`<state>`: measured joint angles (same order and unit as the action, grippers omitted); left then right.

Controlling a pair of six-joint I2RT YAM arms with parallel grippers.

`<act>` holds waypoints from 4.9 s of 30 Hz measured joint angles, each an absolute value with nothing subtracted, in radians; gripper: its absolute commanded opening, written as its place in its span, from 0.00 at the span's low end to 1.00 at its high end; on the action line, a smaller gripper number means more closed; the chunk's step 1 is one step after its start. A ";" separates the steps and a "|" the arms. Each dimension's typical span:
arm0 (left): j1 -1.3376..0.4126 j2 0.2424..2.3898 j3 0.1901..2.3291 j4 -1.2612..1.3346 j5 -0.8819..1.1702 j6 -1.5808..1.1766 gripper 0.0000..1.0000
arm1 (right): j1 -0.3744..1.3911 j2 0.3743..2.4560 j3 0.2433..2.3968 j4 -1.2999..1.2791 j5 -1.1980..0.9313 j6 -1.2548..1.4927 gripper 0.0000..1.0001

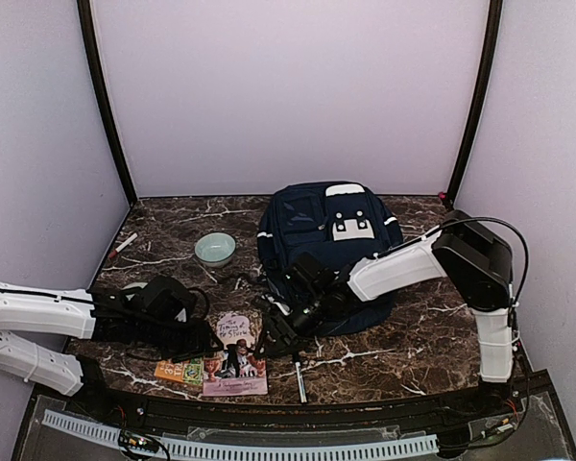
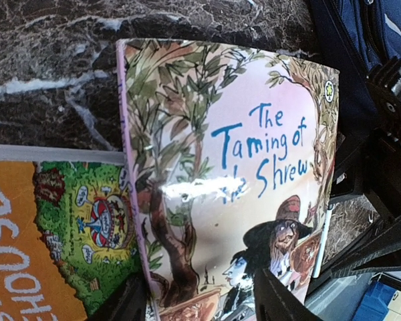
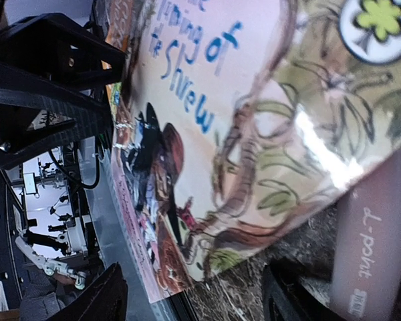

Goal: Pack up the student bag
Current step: Grab the book from the book, then pass from the right arm to the left

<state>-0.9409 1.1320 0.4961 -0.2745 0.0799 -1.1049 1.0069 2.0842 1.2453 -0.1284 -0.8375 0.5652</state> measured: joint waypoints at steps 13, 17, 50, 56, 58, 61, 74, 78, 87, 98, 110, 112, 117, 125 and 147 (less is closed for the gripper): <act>-0.955 1.139 0.460 -0.193 0.128 -1.142 0.54 | 1.023 2.164 1.301 -0.048 -0.969 0.643 0.72; -0.971 1.159 0.479 -0.207 0.108 -1.138 0.54 | 1.023 2.159 1.281 -0.016 -0.970 0.664 0.70; -1.019 1.240 0.558 -0.279 0.036 -1.130 0.53 | 0.972 2.075 1.194 0.162 -0.992 0.831 0.20; -1.021 1.238 0.561 -0.287 0.025 -1.130 0.53 | 0.971 2.083 1.207 0.132 -0.980 0.804 0.00; -1.022 1.226 0.567 -0.297 0.013 -1.129 0.55 | 0.971 2.083 1.224 0.099 -0.976 0.775 0.00; -1.025 1.203 0.575 -0.354 -0.023 -1.111 0.61 | 0.970 2.083 1.259 0.044 -0.963 0.704 0.00; -1.026 0.913 0.641 -0.215 -0.093 -0.744 0.80 | 0.766 1.730 1.283 -0.217 -0.942 0.236 0.00; -1.026 0.984 0.699 -0.056 -0.071 -0.596 0.85 | 0.671 1.642 1.323 -0.328 -0.965 0.097 0.00; -0.974 1.351 0.976 0.209 0.133 -0.403 0.88 | 0.551 1.546 1.348 -0.575 -1.002 -0.149 0.00; -0.892 1.692 1.114 0.533 0.507 -0.486 0.73 | 0.429 1.462 1.343 -0.707 -0.968 -0.295 0.00; -0.817 1.715 1.171 0.537 0.625 -0.523 0.74 | 0.387 1.487 1.391 -0.788 -1.006 -0.341 0.00; -0.800 1.681 1.172 0.469 0.611 -0.495 0.78 | 0.385 1.487 1.396 -0.794 -1.008 -0.343 0.00; -0.779 1.633 1.210 0.367 0.543 -0.453 0.78 | 0.383 1.487 1.397 -0.816 -1.033 -0.345 0.00; -0.780 1.760 1.240 0.471 0.637 -0.531 0.55 | 0.383 1.510 1.430 -0.832 -1.056 -0.345 0.00; -0.783 1.811 1.203 0.720 0.805 -0.718 0.00 | 0.375 1.483 1.308 -0.597 -1.010 -0.177 1.00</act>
